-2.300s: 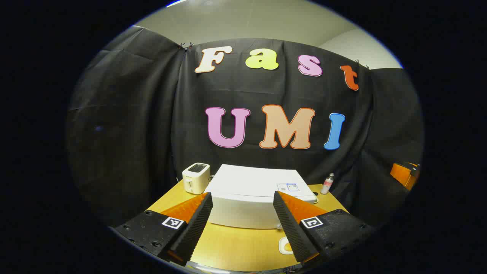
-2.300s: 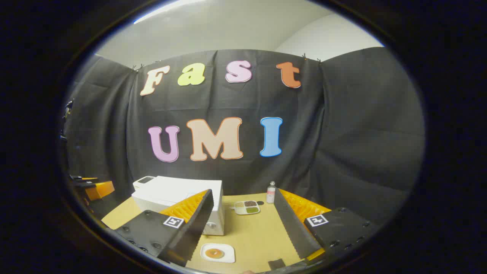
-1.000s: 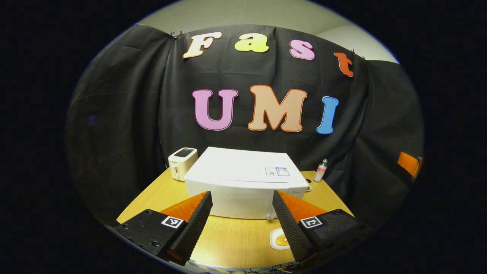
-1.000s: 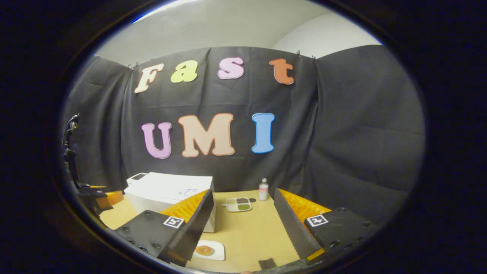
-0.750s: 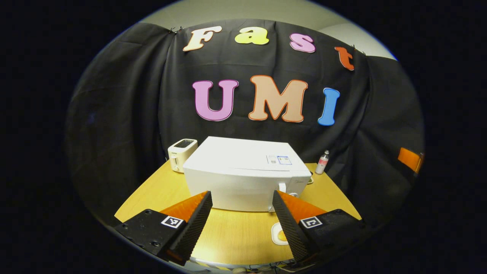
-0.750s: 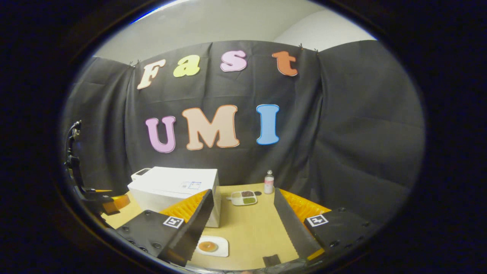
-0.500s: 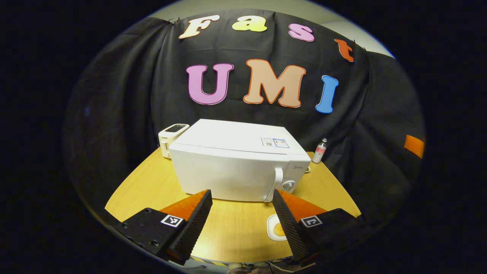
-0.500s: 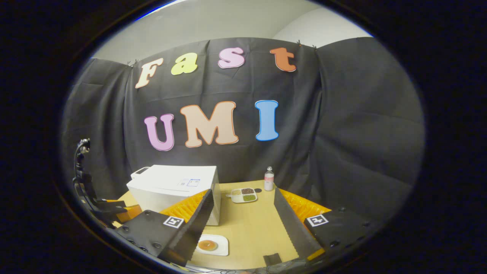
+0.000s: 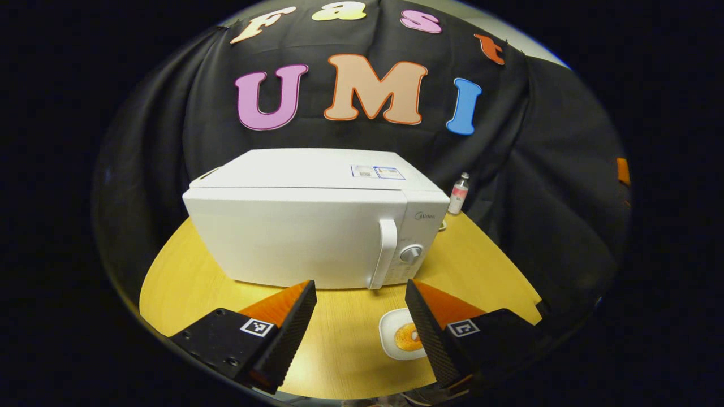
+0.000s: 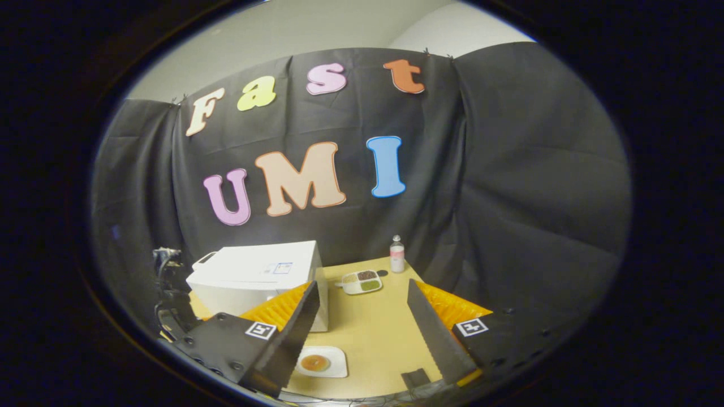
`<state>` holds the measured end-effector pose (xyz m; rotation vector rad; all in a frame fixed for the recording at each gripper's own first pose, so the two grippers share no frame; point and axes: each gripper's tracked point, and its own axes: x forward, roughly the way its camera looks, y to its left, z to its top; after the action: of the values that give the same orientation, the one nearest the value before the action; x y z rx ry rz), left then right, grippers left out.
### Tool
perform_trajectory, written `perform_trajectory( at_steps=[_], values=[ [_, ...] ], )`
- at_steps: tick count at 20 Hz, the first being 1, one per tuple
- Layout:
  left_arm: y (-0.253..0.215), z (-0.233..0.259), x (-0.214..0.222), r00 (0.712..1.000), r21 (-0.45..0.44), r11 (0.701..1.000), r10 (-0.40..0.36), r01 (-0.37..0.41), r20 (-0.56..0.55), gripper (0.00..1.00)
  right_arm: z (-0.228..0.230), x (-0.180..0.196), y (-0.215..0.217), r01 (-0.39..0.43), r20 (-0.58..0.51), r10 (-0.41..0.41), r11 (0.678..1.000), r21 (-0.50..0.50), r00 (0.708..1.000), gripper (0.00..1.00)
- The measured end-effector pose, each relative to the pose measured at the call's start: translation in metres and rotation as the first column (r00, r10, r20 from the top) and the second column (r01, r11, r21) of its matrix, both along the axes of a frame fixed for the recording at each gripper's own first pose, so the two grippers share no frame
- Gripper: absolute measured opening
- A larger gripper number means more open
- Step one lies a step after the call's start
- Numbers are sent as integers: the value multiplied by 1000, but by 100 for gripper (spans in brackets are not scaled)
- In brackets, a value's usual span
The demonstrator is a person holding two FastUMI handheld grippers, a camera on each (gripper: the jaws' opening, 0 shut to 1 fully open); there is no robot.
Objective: Open the microwave oven with the left hand, put the food in, and close the microwave oven.
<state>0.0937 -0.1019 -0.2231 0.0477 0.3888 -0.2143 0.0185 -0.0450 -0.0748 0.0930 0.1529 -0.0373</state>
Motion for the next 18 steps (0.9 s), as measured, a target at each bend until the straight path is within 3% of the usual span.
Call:
perform_trajectory(
  at_steps=[8, 9, 10, 11, 16, 18],
  values=[
    [-31, -40, 47, 996, -53, 999, -15, 10, -86, 89, -16, 7, -21, 58, -45, -56, 997, 41, 997, 92],
    [-36, -42, 53, 996, -59, 998, -17, 12, -87, 89, -17, 9, -24, 64, -48, -62, 997, 48, 997, 98],
    [-39, -45, 60, 996, -59, 998, -14, 8, -89, 89, -17, 9, -26, 70, -49, -68, 996, 54, 996, 92],
    [-41, -47, 65, 996, -53, 999, -9, 4, -93, 83, -17, 10, -28, 76, -51, -73, 995, 59, 996, 92],
    [-45, -65, 87, 991, -31, 999, 14, -19, -136, 75, -23, 13, -37, 99, -69, -95, 993, 59, 993, 92],
    [-46, -69, 92, 989, -24, 999, 26, -30, -146, 54, -27, 12, -41, 109, -81, -104, 992, 56, 991, 92]
  ],
)
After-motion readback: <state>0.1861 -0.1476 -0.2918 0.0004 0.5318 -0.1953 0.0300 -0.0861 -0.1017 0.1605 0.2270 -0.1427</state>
